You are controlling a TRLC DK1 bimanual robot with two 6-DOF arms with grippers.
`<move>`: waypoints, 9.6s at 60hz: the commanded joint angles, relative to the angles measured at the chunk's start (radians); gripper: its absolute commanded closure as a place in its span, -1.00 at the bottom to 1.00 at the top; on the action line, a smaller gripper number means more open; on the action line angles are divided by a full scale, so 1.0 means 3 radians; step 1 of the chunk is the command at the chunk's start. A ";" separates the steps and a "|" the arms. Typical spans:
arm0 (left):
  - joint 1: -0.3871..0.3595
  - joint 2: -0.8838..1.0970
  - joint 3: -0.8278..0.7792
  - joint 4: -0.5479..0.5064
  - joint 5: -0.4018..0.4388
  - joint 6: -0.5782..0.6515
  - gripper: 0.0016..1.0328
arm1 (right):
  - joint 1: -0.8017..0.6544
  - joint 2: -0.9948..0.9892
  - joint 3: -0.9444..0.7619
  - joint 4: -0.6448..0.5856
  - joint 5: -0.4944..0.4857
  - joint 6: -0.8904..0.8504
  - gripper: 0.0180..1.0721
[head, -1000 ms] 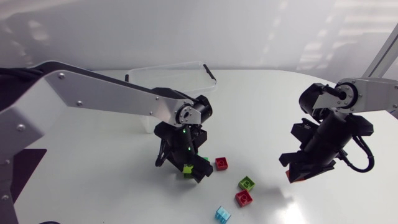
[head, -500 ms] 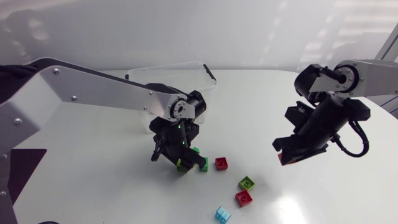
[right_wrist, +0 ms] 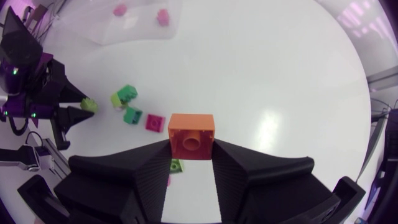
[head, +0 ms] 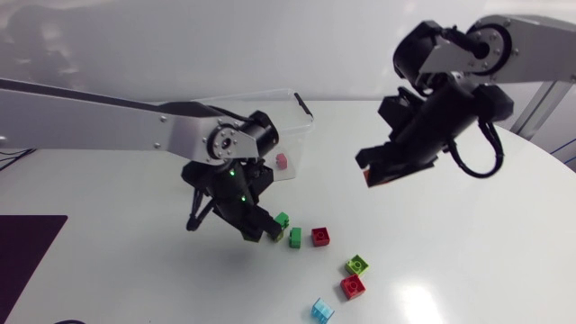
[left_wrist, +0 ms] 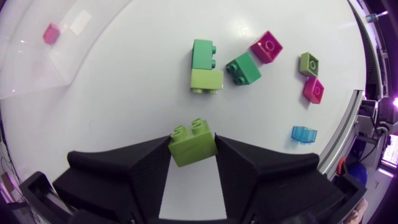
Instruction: Place the duplo bricks in the container
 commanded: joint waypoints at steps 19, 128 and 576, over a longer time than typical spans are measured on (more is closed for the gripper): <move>0.0672 -0.0813 0.0456 -0.0300 -0.0046 0.0412 0.36 | 0.0524 0.1379 0.1867 0.0229 0.0003 0.0288 0.50; 0.0774 -0.0542 0.1080 0.0733 -0.0347 0.0837 -0.90 | 0.0304 0.0009 -0.0230 0.0168 0.0120 0.0308 -0.91; 0.0069 -0.0629 -0.0848 0.1597 -0.0225 0.0760 0.38 | 0.0656 0.0730 0.0967 0.0664 0.0054 0.0283 0.57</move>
